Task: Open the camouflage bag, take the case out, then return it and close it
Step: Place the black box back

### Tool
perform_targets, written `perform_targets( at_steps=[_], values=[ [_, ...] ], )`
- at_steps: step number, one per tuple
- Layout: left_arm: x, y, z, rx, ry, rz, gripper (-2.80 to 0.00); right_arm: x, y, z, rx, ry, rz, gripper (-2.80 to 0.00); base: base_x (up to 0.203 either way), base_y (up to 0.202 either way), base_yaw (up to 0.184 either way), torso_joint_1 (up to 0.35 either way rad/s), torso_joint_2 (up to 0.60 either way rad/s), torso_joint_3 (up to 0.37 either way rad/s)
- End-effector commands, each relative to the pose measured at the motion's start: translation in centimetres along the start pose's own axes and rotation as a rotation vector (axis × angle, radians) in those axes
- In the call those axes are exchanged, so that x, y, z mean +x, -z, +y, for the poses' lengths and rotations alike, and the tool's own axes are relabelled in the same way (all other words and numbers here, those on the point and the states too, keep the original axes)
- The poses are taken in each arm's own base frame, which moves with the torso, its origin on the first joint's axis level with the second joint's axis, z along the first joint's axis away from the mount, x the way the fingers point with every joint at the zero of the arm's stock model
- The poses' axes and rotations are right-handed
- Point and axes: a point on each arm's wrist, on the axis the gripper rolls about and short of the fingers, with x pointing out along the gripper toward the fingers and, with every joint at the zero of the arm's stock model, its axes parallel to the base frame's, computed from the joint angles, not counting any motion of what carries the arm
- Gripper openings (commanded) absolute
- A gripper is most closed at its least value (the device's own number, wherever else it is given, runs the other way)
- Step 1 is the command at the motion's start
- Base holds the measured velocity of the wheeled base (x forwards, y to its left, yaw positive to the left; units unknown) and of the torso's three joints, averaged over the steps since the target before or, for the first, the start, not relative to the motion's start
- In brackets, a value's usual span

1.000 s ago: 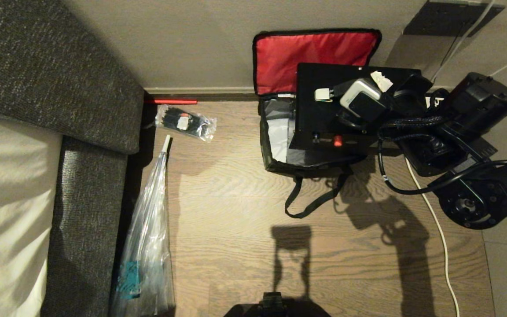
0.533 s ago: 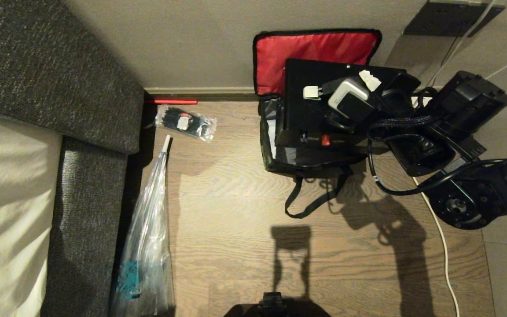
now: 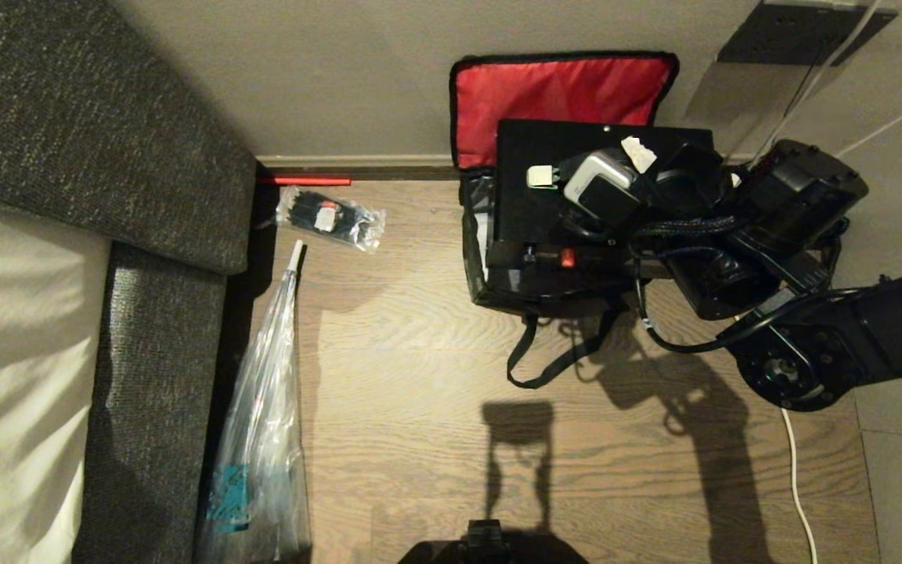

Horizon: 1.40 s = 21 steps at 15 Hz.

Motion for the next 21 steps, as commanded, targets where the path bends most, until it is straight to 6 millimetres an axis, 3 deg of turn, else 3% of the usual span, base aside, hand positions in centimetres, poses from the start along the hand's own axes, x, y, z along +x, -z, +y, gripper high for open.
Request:
perform_targets(
  at_steps=[1, 17, 21],
  values=[
    [0.0, 0.0, 0.0, 0.0, 0.0, 0.003, -2.8, 0.3, 0.0, 0.6, -0.006, -0.003, 0.002, -2.8, 0.0, 0.0, 0.0, 0.0, 0.0, 0.0],
    [0.0, 0.0, 0.0, 0.0, 0.0, 0.003, -2.8, 1.2, 0.5, 4.5, 0.028, -0.067, 0.018, -2.8, 0.0, 0.0, 0.0, 0.0, 0.0, 0.0],
    [0.0, 0.0, 0.0, 0.0, 0.0, 0.003, -2.8, 1.9, 0.9, 4.3, 0.031, -0.02, 0.021, -2.8, 0.0, 0.0, 0.0, 0.0, 0.0, 0.0]
  ],
)
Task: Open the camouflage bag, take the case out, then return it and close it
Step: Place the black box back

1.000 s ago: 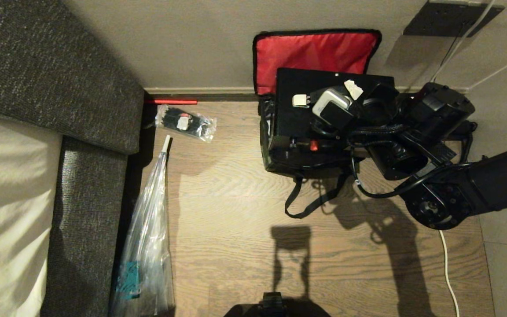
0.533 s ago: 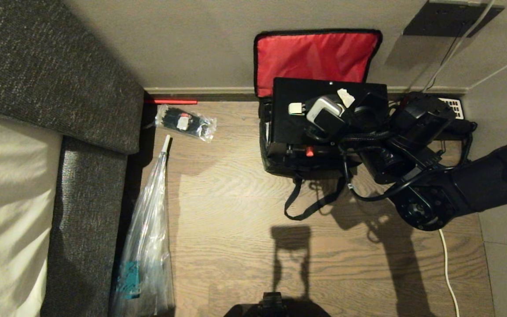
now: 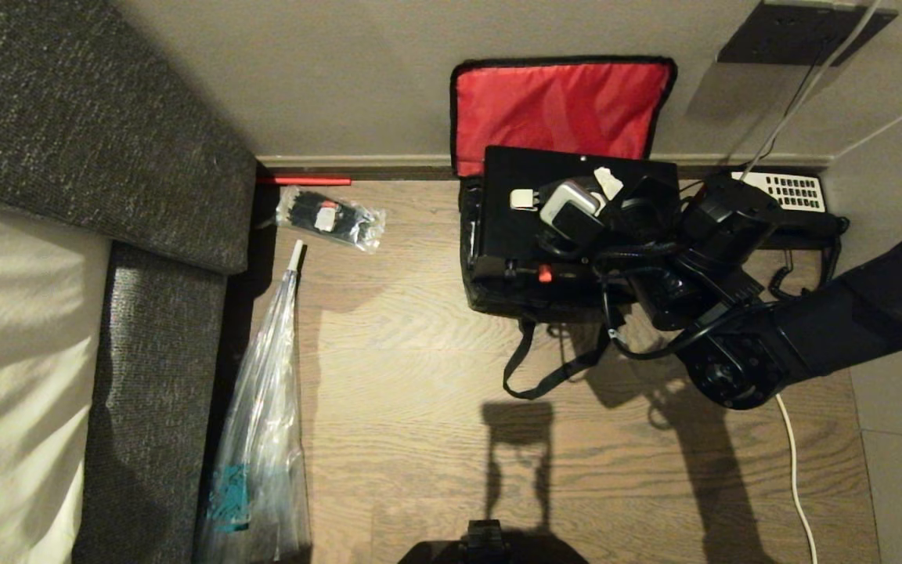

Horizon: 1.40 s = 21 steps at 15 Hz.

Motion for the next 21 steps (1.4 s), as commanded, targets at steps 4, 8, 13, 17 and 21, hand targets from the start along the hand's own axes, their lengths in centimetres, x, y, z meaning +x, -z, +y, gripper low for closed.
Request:
perform_targets(
  at_steps=[4, 8, 13, 17, 21],
  values=[
    [0.0, 0.0, 0.0, 0.0, 0.0, 0.003, -2.8, 0.3, 0.1, -0.2, -0.007, 0.017, 0.002, -2.8, 0.0, 0.0, 0.0, 0.0, 0.0, 0.0],
    [0.0, 0.0, 0.0, 0.0, 0.0, 0.003, -2.8, 0.6, 0.6, 1.8, -0.014, -0.01, 0.011, -2.8, 0.0, 0.0, 0.0, 0.0, 0.0, 0.0],
    [0.0, 0.0, 0.0, 0.0, 0.0, 0.003, -2.8, 0.9, 0.7, -0.2, -0.013, 0.045, 0.007, -2.8, 0.0, 0.0, 0.0, 0.0, 0.0, 0.0],
    [0.0, 0.0, 0.0, 0.0, 0.0, 0.003, -2.8, 0.7, 0.4, -1.1, -0.017, 0.041, 0.009, -2.8, 0.0, 0.0, 0.0, 0.0, 0.0, 0.0],
    [0.0, 0.0, 0.0, 0.0, 0.0, 0.003, -2.8, 0.5, -0.2, -1.8, -0.021, 0.042, 0.0, -2.8, 0.0, 0.0, 0.0, 0.0, 0.0, 0.0]
  ],
)
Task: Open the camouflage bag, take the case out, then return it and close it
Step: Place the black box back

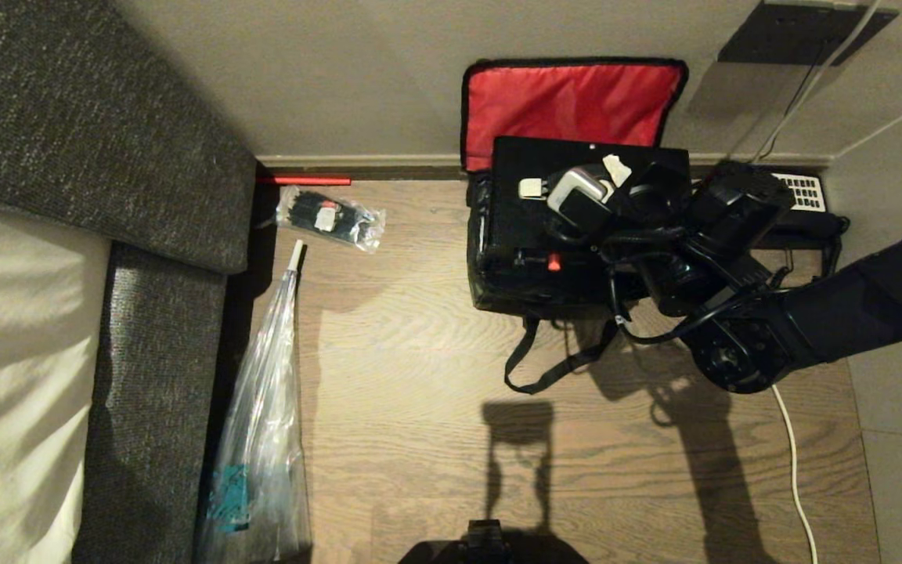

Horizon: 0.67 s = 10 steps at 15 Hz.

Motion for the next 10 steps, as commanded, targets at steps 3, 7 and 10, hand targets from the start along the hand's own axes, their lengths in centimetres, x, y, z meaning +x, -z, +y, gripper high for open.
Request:
perform_targets(
  at_steps=[3, 7, 10],
  values=[
    [0.0, 0.0, 0.0, 0.0, 0.0, 0.003, -2.8, -0.1, -0.6, -0.8, 0.002, 0.009, -0.008, -2.8, 0.0, 0.0, 0.0, 0.0, 0.0, 0.0],
    [0.0, 0.0, 0.0, 0.0, 0.0, 0.003, -2.8, 0.0, -0.5, 0.0, 0.003, -0.026, -0.001, -2.8, 0.0, 0.0, 0.0, 0.0, 0.0, 0.0],
    [0.0, 0.0, 0.0, 0.0, 0.0, 0.003, -2.8, 0.2, -0.2, 1.0, 0.006, -0.031, 0.002, -2.8, 0.0, 0.0, 0.0, 0.0, 0.0, 0.0]
  ],
)
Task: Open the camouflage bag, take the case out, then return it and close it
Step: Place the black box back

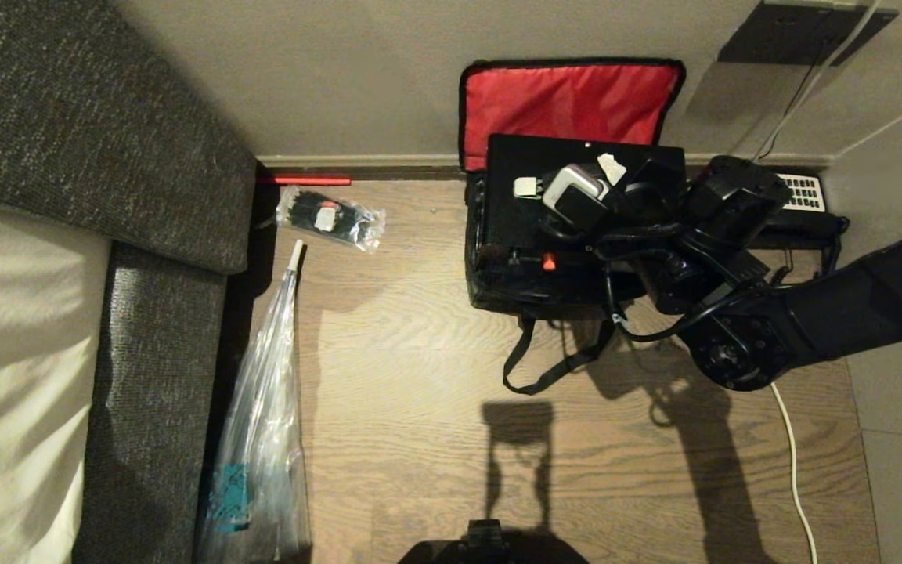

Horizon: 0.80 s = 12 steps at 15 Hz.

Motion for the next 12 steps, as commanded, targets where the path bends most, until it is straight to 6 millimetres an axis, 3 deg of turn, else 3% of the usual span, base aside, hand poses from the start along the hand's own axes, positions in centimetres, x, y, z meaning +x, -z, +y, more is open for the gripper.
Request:
perform_targets(
  at_steps=[1, 12],
  values=[
    [0.0, 0.0, 0.0, 0.0, -0.001, 0.002, -2.8, 0.1, 0.3, 1.2, -0.007, -0.007, 0.004, -2.8, 0.0, 0.0, 0.0, 0.0, 0.0, 0.0],
    [0.0, 0.0, 0.0, 0.0, -0.001, 0.002, -2.8, 0.7, 2.3, 6.4, -0.001, -0.04, 0.033, -2.8, 0.0, 0.0, 0.0, 0.0, 0.0, 0.0]
  ],
)
